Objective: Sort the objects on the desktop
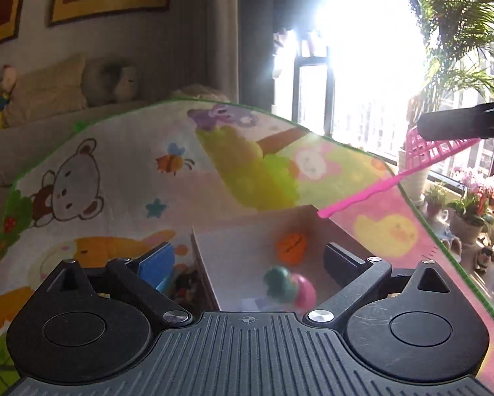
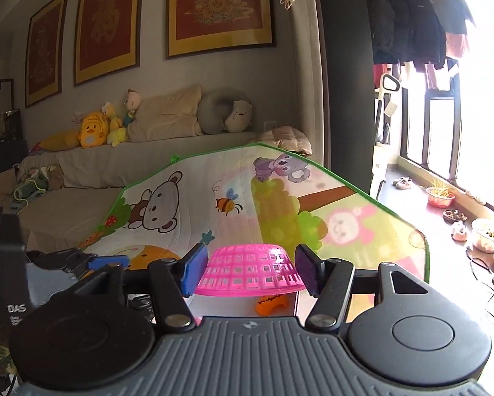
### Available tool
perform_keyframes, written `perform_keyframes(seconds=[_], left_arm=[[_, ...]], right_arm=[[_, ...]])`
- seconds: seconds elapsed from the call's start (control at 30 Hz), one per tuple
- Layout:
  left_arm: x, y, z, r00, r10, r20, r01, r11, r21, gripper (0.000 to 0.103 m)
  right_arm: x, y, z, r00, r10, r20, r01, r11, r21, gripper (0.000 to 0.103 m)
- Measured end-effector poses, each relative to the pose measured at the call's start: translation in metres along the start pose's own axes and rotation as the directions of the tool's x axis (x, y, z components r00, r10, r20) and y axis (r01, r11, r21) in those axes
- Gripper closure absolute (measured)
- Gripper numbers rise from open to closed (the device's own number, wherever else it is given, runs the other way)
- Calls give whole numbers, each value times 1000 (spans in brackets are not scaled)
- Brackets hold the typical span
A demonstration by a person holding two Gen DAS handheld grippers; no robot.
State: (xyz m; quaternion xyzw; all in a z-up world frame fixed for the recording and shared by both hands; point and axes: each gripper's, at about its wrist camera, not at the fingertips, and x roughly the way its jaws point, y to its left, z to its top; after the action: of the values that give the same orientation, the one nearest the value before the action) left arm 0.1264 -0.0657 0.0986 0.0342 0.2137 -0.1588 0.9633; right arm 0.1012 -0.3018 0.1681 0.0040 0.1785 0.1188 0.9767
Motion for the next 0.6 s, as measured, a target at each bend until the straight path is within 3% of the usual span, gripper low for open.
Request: perform_keyframes(seconds=[0.2,0.23,0.27,0.33,0.47,0.6], left_arm=[[-16,24,-55,992,107,-69,-102,992,78,2],[-17,30,-62,988,130,-79,-124,989,81,2],[-20,38,-69,984,153,-89,-146,986,78,2],[-25,55,-83,975,191,-112,-186,981,58,1],[-19,85,-101,963,195,-184,-206,977,-44,1],[-13,99,-105,962,166,-217,-198,971,-133,1]], right_arm=[[75,3,-19,999,-16,39,14,998,55,44],[86,2,-25,999,-27,19,25,998,60,42],[100,-1,-32,998,-28,-59,33,997,74,37],[111,-10,-46,986,10,-166,14,990,141,36],[110,-18,-51,978,1,-208,39,981,190,36],[121,5,-34,964,81,-255,-29,979,204,36]])
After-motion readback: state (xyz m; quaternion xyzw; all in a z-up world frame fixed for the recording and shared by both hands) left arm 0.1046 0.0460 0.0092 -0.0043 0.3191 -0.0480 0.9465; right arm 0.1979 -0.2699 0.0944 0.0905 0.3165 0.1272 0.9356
